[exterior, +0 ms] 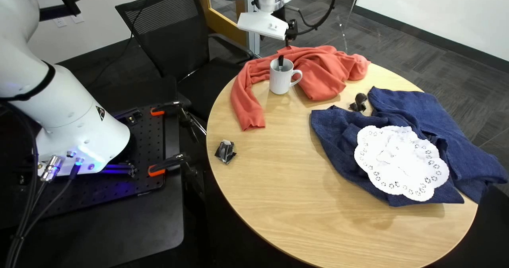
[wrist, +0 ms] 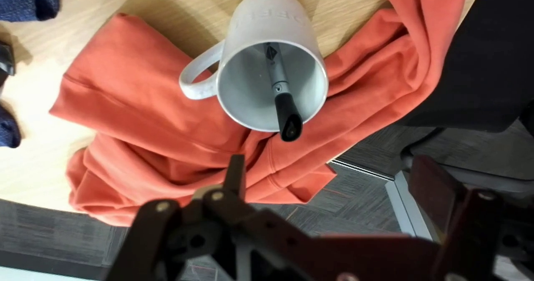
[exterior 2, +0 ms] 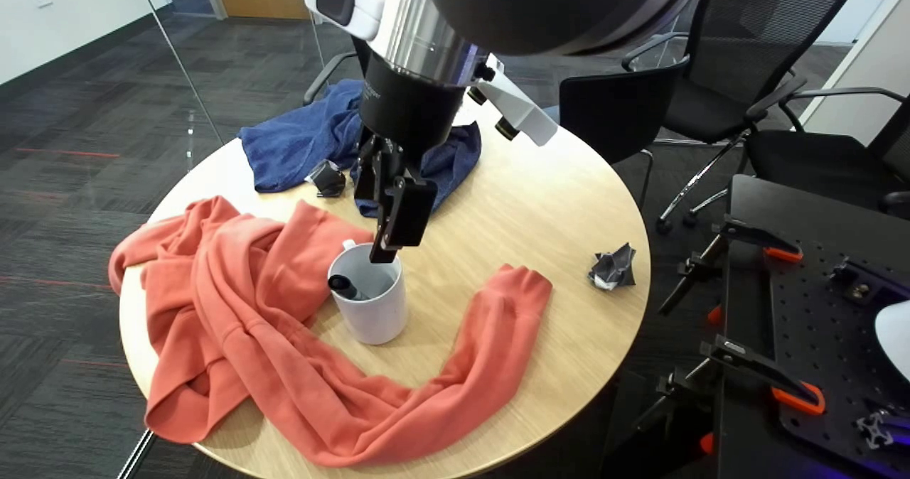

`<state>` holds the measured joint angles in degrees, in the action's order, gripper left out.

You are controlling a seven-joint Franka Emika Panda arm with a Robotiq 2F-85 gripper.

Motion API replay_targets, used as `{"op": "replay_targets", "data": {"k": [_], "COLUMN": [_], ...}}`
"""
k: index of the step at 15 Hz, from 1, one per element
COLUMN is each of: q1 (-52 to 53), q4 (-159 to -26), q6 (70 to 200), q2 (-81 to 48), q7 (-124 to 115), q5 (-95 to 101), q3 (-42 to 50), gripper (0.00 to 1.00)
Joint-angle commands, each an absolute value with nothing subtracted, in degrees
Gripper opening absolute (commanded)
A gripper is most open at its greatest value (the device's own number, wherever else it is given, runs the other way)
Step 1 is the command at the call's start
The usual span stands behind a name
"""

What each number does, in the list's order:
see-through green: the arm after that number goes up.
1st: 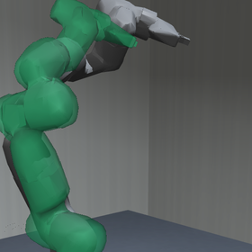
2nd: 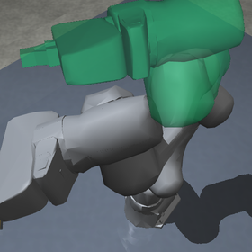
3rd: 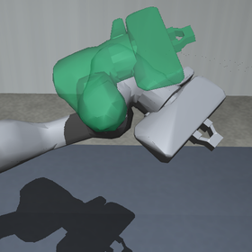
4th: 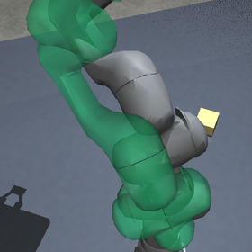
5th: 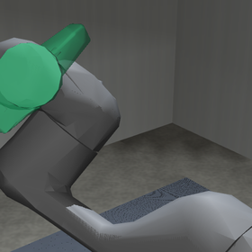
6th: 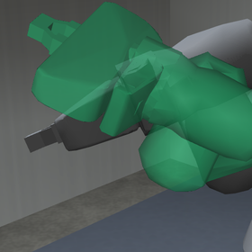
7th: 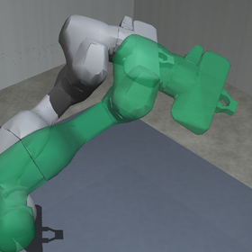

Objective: Remove the marker from the cup and put it on the table

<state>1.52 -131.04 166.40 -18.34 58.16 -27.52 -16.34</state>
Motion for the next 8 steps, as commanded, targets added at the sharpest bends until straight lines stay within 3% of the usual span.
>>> {"op": "replay_targets", "data": {"k": [1,8], "q1": [-1.0,0.4], "q4": [-131.1,-130.2], "q6": [166.6,167.9], "q2": [-18.5,-22.7], "q7": [56.2,49.7], "q5": [-25.0,-15.6], "q3": [-18.6,-17.4], "gripper": [1.00,1.00]}}
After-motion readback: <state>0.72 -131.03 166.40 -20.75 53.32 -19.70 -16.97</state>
